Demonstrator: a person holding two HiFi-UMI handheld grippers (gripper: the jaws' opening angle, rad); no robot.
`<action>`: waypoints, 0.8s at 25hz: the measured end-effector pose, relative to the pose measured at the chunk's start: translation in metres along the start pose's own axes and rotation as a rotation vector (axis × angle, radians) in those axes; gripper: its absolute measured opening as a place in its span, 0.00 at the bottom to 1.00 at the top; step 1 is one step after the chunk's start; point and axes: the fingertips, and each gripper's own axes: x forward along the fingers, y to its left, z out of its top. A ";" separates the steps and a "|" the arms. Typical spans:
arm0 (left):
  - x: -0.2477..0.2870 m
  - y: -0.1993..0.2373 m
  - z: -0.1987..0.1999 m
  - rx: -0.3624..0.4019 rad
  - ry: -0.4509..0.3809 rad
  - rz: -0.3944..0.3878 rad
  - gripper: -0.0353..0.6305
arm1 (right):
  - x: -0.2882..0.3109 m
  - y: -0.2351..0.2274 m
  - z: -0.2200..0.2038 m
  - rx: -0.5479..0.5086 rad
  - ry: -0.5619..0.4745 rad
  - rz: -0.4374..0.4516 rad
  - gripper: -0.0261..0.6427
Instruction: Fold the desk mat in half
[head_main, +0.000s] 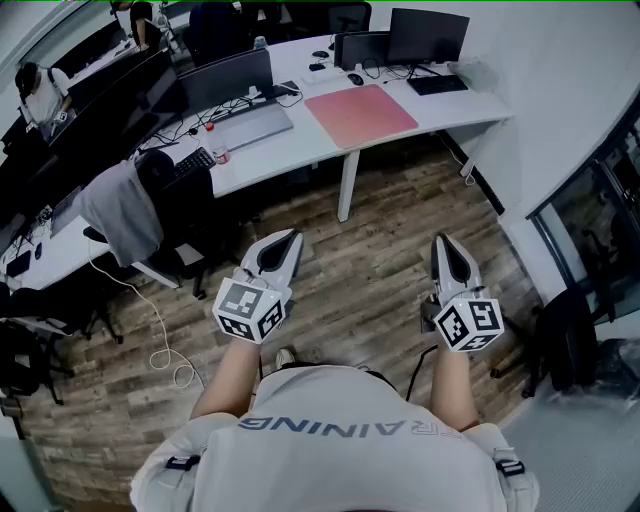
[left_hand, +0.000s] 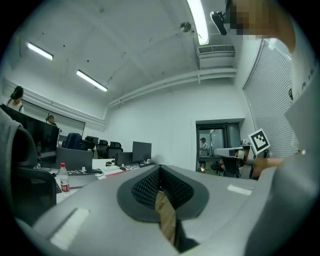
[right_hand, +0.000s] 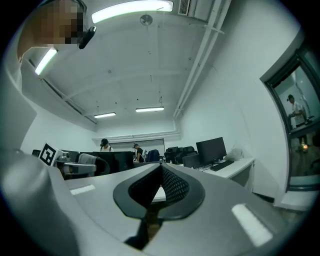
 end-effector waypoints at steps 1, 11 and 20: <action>0.000 -0.002 0.000 0.001 0.002 -0.002 0.05 | -0.003 -0.001 0.000 0.002 -0.001 -0.002 0.06; 0.012 -0.039 -0.002 -0.002 0.000 0.007 0.05 | -0.036 -0.035 0.006 0.024 -0.034 0.006 0.06; 0.035 -0.098 -0.020 -0.012 0.001 0.025 0.05 | -0.074 -0.093 -0.010 0.048 0.025 0.022 0.06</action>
